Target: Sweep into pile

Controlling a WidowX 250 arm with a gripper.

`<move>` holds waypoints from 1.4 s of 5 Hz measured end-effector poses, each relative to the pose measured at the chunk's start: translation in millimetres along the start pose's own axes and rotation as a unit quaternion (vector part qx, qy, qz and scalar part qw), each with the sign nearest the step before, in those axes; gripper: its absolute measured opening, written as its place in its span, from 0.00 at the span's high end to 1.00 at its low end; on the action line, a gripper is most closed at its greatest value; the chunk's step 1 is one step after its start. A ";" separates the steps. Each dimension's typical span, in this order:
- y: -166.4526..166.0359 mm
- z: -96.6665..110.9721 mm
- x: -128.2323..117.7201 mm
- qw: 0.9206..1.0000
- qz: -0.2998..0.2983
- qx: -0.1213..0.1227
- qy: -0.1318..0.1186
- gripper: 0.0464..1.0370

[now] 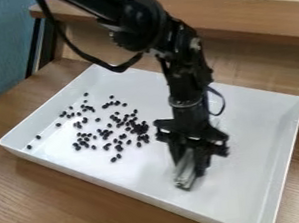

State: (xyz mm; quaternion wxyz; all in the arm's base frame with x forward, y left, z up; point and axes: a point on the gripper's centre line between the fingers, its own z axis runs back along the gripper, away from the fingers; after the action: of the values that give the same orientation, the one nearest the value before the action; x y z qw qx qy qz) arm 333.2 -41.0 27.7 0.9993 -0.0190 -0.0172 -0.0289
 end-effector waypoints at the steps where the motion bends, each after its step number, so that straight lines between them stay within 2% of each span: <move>1: 28.7 -0.3 -6.1 1.000 -0.007 0.008 0.006 0.64; 3: 85.4 1.3 -11.7 0.999 0.038 -0.004 0.002 0.64; 4: 103.6 0.7 -7.7 0.999 0.044 0.004 0.005 0.64; 6: 144.3 0.5 -7.9 0.998 0.004 0.049 0.032 0.64; 7: 167.8 0.6 -10.3 0.998 0.001 0.049 0.032 0.64</move>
State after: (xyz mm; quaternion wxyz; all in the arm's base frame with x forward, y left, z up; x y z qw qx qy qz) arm 332.6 127.0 21.7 0.9990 0.0312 0.0135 -0.0278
